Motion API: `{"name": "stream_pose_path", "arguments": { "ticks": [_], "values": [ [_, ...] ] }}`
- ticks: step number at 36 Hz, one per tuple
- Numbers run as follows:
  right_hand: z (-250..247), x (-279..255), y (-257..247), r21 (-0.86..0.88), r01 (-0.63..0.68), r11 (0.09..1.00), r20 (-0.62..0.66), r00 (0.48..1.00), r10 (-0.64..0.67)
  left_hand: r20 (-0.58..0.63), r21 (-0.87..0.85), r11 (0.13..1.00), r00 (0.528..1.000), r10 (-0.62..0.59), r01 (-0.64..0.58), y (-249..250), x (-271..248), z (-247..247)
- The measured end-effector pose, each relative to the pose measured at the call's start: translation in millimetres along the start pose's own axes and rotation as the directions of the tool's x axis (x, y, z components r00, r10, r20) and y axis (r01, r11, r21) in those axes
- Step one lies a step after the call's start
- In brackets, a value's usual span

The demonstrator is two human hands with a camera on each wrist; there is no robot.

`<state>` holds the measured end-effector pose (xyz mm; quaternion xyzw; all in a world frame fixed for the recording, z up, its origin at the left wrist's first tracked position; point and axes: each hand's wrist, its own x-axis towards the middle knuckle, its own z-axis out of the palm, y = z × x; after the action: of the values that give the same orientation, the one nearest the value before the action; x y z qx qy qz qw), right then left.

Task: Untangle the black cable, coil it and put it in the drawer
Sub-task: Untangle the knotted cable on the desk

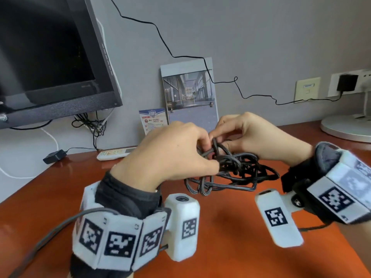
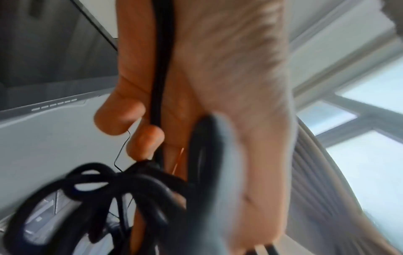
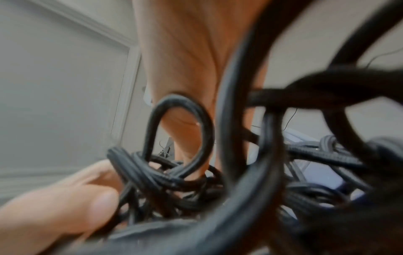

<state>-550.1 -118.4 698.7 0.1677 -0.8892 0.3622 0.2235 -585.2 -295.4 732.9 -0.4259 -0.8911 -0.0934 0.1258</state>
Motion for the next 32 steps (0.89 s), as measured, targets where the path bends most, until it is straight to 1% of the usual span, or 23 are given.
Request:
{"name": "stream_pose_path", "arguments": {
  "ticks": [2,5,7,9,10,11,13,14,15,18,20,22,24,26,28,29,30,31,32],
  "values": [
    [5,2,3,-0.08,-0.038,0.996,-0.033,0.999,0.036,-0.027,0.086,0.996,1.0,-0.007,0.01,1,3,6],
    [12,3,7,-0.195,-0.12,0.973,-0.047,0.992,0.113,0.005,0.09,0.996,1.0,-0.016,0.015,0,9,19],
    [14,2,9,-0.178,-0.188,0.966,-0.129,0.978,0.167,0.074,0.09,0.996,0.997,-0.034,0.027,-6,13,26],
    [17,-2,10,-0.088,-0.244,0.966,-0.227,0.949,0.219,0.123,0.077,0.996,0.991,-0.056,0.047,-16,17,32],
    [19,-4,8,-0.022,-0.268,0.963,-0.228,0.939,0.256,0.127,0.052,0.997,0.99,-0.063,0.057,-22,19,33],
    [23,-7,6,0.033,-0.299,0.954,-0.186,0.936,0.3,0.127,0.026,0.997,0.989,-0.072,0.07,-27,21,33],
    [32,-16,5,0.079,-0.361,0.929,-0.058,0.929,0.366,0.124,0.001,0.996,0.989,-0.085,0.086,-30,22,35],
    [37,-20,5,0.065,-0.37,0.927,-0.036,0.927,0.373,0.125,0.001,0.996,0.988,-0.089,0.09,-31,23,37],
    [42,-23,6,0.032,-0.361,0.932,-0.059,0.93,0.362,0.13,0.001,0.996,0.987,-0.093,0.094,-32,24,39],
    [50,-27,7,-0.074,-0.334,0.94,-0.219,0.925,0.311,0.155,0.003,0.994,0.982,-0.108,0.108,-25,23,41],
    [50,-28,8,-0.097,-0.337,0.936,-0.271,0.914,0.301,0.156,0.052,0.992,0.98,-0.125,0.118,-21,21,43],
    [49,-28,8,-0.133,-0.35,0.927,-0.277,0.911,0.304,0.143,0.08,0.988,0.979,-0.142,0.132,-18,16,46],
    [50,-29,9,-0.176,-0.35,0.92,-0.269,0.916,0.297,0.126,0.055,0.985,0.978,-0.168,0.162,-18,12,51],
    [52,-31,8,-0.191,-0.344,0.919,-0.248,0.923,0.294,0.082,0.021,0.98,0.976,-0.201,0.2,-17,7,58],
    [53,-35,9,-0.154,-0.354,0.922,-0.24,0.919,0.313,0.001,0.011,0.975,0.975,-0.224,0.224,-16,3,65],
    [54,-36,10,-0.096,-0.364,0.926,-0.248,0.91,0.332,-0.044,-0.004,0.973,0.972,-0.229,0.229,-16,1,68],
    [55,-37,12,0.003,-0.375,0.927,-0.256,0.896,0.364,-0.078,-0.035,0.971,0.968,-0.238,0.236,-17,0,71],
    [56,-39,14,0.139,-0.383,0.913,-0.251,0.878,0.407,-0.1,-0.078,0.967,0.963,-0.252,0.244,-18,-2,73],
    [58,-41,15,0.282,-0.381,0.881,-0.237,0.862,0.448,-0.118,-0.121,0.961,0.957,-0.263,0.25,-19,-2,75]
  ]
}}
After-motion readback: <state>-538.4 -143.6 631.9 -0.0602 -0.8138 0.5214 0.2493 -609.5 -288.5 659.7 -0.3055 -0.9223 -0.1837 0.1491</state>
